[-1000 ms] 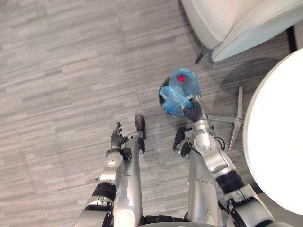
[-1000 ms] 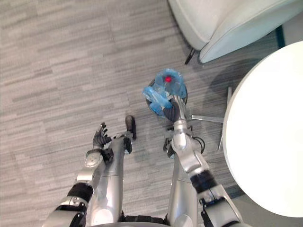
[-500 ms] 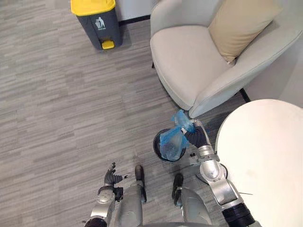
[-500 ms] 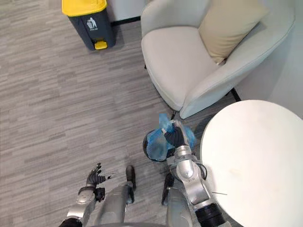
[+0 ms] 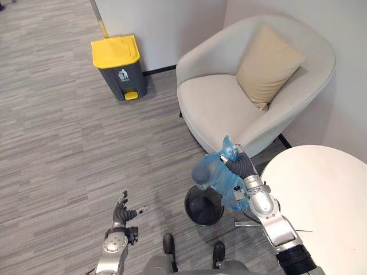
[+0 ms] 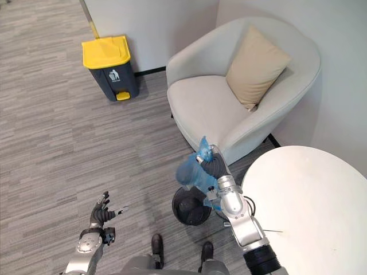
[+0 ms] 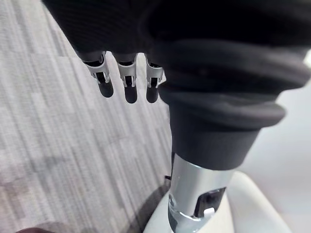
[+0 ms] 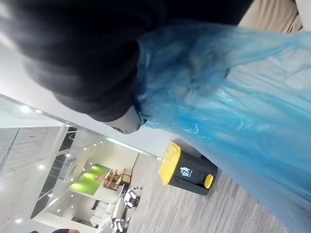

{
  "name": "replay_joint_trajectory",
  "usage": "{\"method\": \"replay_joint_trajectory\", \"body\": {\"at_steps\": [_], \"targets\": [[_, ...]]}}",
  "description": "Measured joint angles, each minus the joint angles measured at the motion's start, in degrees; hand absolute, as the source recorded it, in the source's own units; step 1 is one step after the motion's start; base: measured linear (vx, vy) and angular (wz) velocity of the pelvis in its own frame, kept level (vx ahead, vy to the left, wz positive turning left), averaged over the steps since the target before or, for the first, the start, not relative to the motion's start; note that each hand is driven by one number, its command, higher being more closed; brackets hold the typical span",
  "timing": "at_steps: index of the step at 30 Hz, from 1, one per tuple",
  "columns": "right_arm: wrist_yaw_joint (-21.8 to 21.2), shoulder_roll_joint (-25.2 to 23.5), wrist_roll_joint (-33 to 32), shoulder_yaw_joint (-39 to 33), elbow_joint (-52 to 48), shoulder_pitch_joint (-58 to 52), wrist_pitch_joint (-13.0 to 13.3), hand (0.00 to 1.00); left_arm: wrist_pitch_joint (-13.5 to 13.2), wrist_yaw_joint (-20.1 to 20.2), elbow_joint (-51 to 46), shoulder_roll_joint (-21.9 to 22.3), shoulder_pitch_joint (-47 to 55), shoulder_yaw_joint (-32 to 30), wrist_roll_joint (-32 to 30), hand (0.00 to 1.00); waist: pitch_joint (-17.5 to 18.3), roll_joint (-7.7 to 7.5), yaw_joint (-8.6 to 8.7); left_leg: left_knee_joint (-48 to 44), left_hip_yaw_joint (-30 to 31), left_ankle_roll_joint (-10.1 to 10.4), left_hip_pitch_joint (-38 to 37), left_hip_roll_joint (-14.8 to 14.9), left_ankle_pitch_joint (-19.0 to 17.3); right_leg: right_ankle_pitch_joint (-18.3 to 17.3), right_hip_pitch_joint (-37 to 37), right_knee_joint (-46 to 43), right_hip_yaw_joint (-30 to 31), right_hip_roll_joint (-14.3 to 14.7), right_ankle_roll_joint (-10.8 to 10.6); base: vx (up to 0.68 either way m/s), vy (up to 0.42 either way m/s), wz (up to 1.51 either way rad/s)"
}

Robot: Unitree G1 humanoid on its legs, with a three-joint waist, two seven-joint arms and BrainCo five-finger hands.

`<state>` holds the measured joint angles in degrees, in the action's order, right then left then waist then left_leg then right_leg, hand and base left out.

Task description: Gather rubbish on tea table into small bin, then transfer packed bag to large trash can.

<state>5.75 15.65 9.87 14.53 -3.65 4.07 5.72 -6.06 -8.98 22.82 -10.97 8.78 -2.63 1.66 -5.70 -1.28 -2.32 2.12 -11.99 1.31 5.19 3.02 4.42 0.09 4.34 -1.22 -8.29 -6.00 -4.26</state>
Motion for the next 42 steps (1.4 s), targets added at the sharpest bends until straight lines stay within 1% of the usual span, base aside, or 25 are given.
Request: {"method": "replay_joint_trajectory", "body": {"at_steps": [2, 4, 7, 8, 9, 11, 13, 17, 19, 22, 23, 24, 26, 30, 32, 35, 39, 42], "targets": [[-1.1, 1.8, -2.1, 0.2, -0.1, 2.0, 0.7, 1.00, -0.8, 0.4, -4.0, -1.5, -0.1, 1.0, 0.4, 0.00, 1.1, 0.16, 0.01, 0.7, -0.1, 0.0, -0.4, 0.0, 0.0, 0.6, -0.4, 1.0, 0.3, 0.0, -0.2, -0.01, 0.021, -0.07], [-1.5, 3.4, -3.8, 1.0, -0.1, 4.1, 0.7, 1.00, -1.8, 1.0, -7.3, -2.1, -0.4, 1.2, 0.5, 0.00, 1.2, 0.30, 0.05, 1.3, -0.1, 0.1, -1.2, -0.1, 0.1, 1.2, -1.2, 2.1, 0.6, 0.0, -0.1, 0.00, 0.011, -0.07], [-2.9, 5.2, -5.4, 2.4, -0.3, 6.2, 1.5, 1.00, -2.2, 1.5, -11.7, -4.0, -1.5, 2.8, 0.5, 0.00, 1.3, 0.33, 0.01, 1.9, 0.0, 0.0, -2.1, -0.6, 0.3, 1.3, -2.2, 2.5, 0.5, 0.0, -0.2, 0.00, 0.000, 0.00], [-3.2, 5.3, -5.8, 2.4, -0.5, 6.5, 1.6, 1.00, -2.3, 1.5, -12.7, -4.0, -1.5, 2.8, 0.5, 0.00, 1.5, 0.37, 0.01, 2.0, 0.0, 0.0, -2.2, -0.7, 0.3, 1.3, -2.2, 2.6, 0.5, -0.1, -0.2, 0.00, 0.000, 0.00], [-3.6, 5.9, -6.5, 2.5, -1.1, 7.3, 1.6, 1.00, -2.9, 1.6, -14.5, -4.0, -1.6, 3.1, 0.5, 0.00, 1.9, 0.59, 0.03, 2.1, 0.0, -0.1, -2.2, -0.8, 0.5, 1.3, -2.2, 2.6, 0.5, -0.2, -0.2, 0.03, 0.026, 0.00], [-3.7, 7.2, -7.9, 3.2, -2.1, 8.5, 1.8, 1.00, -3.4, 2.5, -16.3, -4.1, -1.8, 3.6, 1.0, 0.00, 2.5, 0.95, 0.03, 2.3, 0.1, -0.2, -2.5, -1.0, 0.5, 1.3, -2.3, 2.6, 0.6, -0.3, -0.2, 0.03, 0.017, -0.01], [-4.8, 8.5, -9.3, 4.9, -2.4, 10.3, 2.8, 1.00, -3.9, 3.5, -17.2, -5.8, -3.3, 5.9, 1.8, 0.00, 3.4, 1.20, 0.04, 3.2, 0.3, -0.2, -3.2, -1.1, 0.8, 1.3, -2.7, 2.6, 0.5, -0.2, -0.2, 0.01, 0.006, 0.02], [-5.4, 9.0, -11.0, 6.9, -2.4, 12.6, 3.0, 1.00, -4.5, 5.3, -19.6, -7.9, -5.8, 9.1, 2.4, 0.00, 3.7, 1.13, 0.09, 3.2, 0.4, -0.2, -3.7, -1.1, 0.9, 1.3, -3.2, 2.5, 0.6, -0.2, -0.2, -0.01, 0.003, 0.01], [-6.1, 9.9, -11.7, 9.0, -2.4, 14.0, 3.0, 1.00, -4.7, 5.4, -21.1, -8.8, -7.2, 11.5, 2.4, 0.00, 3.8, 1.10, 0.15, 3.3, 0.3, -0.2, -3.9, -1.1, 1.1, 1.3, -3.2, 2.3, 0.8, -0.3, -0.2, -0.05, 0.011, -0.01], [-6.1, 9.7, -12.0, 10.2, -2.5, 14.7, 3.0, 1.00, -4.7, 5.9, -22.3, -9.0, -8.0, 14.1, 2.4, 0.00, 4.2, 1.07, 0.22, 3.3, 0.3, -0.2, -3.9, -1.1, 1.2, 1.3, -3.2, 2.3, 0.8, -0.3, -0.2, -0.01, 0.003, 0.00], [-6.1, 9.7, -12.0, 10.2, -2.5, 14.8, 3.0, 1.00, -4.7, 5.9, -22.3, -9.0, -8.0, 14.1, 2.4, 0.00, 4.2, 1.07, 0.22, 3.3, 0.3, -0.2, -3.9, -1.1, 1.2, 1.3, -3.2, 2.3, 0.8, -0.2, -0.2, 0.00, 0.000, 0.00], [-6.1, 9.7, -12.2, 11.3, -2.5, 15.0, 3.0, 1.00, -5.0, 6.4, -22.6, -9.0, -8.5, 16.2, 2.4, 0.00, 4.8, 1.04, 0.19, 3.3, 0.3, -0.2, -3.9, -1.1, 1.2, 1.3, -3.2, 2.3, 0.8, -0.2, -0.2, 0.00, 0.000, 0.00], [-6.1, 9.6, -12.4, 12.7, -2.5, 16.2, 3.0, 1.00, -5.1, 6.5, -22.9, -9.1, -9.5, 18.7, 2.4, 0.00, 5.1, 1.05, 0.25, 3.3, 0.3, -0.2, -3.9, -1.1, 1.3, 1.3, -3.2, 2.3, 0.9, -0.2, -0.2, 0.00, 0.000, 0.00], [-6.1, 8.8, -13.9, 14.3, -2.6, 18.6, 3.0, 1.00, -5.2, 6.6, -23.3, -9.0, -11.9, 22.7, 2.3, 0.00, 5.2, 1.00, 0.24, 3.3, 0.3, -0.2, -3.9, -1.1, 1.4, 1.3, -3.2, 2.2, 0.9, -0.2, -0.2, 0.00, 0.000, 0.00], [-6.5, 7.6, -14.9, 16.1, -2.7, 20.1, 3.0, 1.00, -5.2, 6.7, -23.5, -8.8, -12.9, 24.7, 2.2, 0.00, 5.4, 0.95, 0.44, 3.3, 0.3, -0.2, -4.0, -1.1, 1.4, 1.3, -3.2, 2.2, 0.9, -0.2, -0.2, 0.00, 0.000, 0.00], [-7.2, 6.2, -15.7, 18.0, -2.7, 21.2, 3.0, 1.00, -5.2, 6.8, -23.5, -8.2, -13.6, 26.1, 2.1, 0.00, 5.8, 0.88, 0.63, 3.3, 0.3, -0.2, -4.0, -1.1, 1.4, 1.3, -3.2, 2.3, 1.0, -0.2, -0.2, 0.00, 0.000, 0.00], [-7.3, 3.6, -17.2, 18.2, -2.7, 21.7, 3.0, 1.00, -5.2, 6.8, -23.5, -7.7, -14.6, 27.2, 1.9, 0.00, 6.1, 0.71, 1.07, 3.3, 0.3, -0.3, -4.0, -1.1, 1.5, 1.3, -3.2, 2.2, 1.0, -0.2, -0.2, 0.00, 0.000, 0.00], [-7.3, 3.2, -17.8, 19.9, -2.7, 22.5, 2.9, 1.00, -5.1, 6.4, -22.8, -6.8, -14.7, 27.3, -0.3, 0.00, 6.2, 0.51, 1.42, 3.3, 0.3, -0.2, -4.1, -1.1, 1.6, 1.3, -3.1, 2.1, 1.0, -0.2, -0.2, 0.00, 0.000, 0.00]]}}
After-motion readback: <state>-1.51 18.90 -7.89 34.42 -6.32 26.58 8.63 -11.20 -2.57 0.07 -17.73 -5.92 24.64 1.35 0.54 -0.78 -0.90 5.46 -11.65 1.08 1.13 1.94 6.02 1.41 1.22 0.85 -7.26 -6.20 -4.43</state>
